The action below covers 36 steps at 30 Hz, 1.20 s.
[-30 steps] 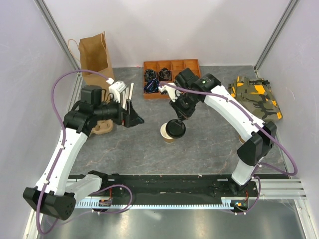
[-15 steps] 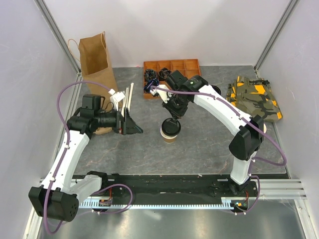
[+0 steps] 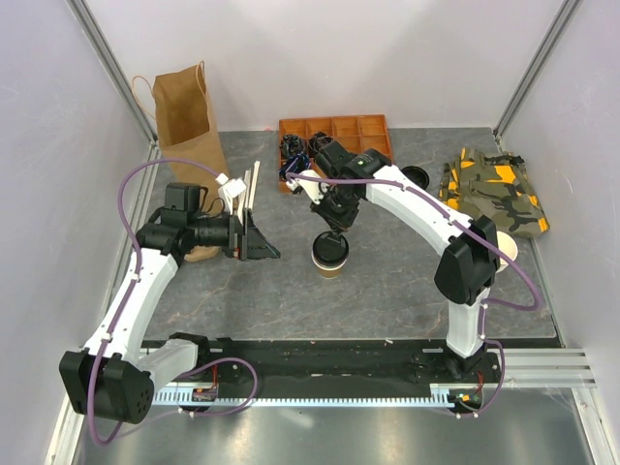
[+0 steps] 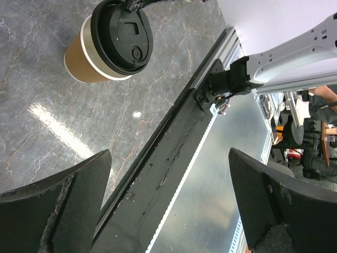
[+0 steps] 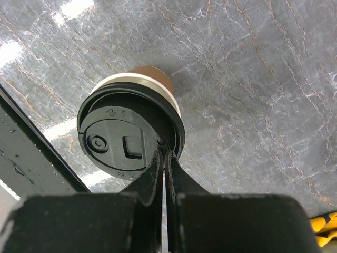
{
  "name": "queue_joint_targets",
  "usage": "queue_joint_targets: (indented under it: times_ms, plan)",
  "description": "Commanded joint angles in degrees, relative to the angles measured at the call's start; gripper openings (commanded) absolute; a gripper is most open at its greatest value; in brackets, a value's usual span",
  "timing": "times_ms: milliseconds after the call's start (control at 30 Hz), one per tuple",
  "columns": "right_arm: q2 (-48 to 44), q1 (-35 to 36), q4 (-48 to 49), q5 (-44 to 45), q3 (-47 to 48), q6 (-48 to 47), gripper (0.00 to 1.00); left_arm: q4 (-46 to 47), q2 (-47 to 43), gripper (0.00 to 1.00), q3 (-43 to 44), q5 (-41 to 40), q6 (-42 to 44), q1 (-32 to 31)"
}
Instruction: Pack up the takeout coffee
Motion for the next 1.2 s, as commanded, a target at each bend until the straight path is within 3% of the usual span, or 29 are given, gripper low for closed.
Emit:
queue_joint_targets:
  times_ms: [0,1167]
  plan:
    - [0.88,0.18,1.26,0.50,2.33,-1.31,0.00,2.10,0.05,1.00,0.00,1.57,-1.57,0.27]
    - [0.88,0.18,3.02,-1.52,-2.41,-1.40,0.00,2.71,0.75,0.99,-0.79,1.66,-2.37,0.27]
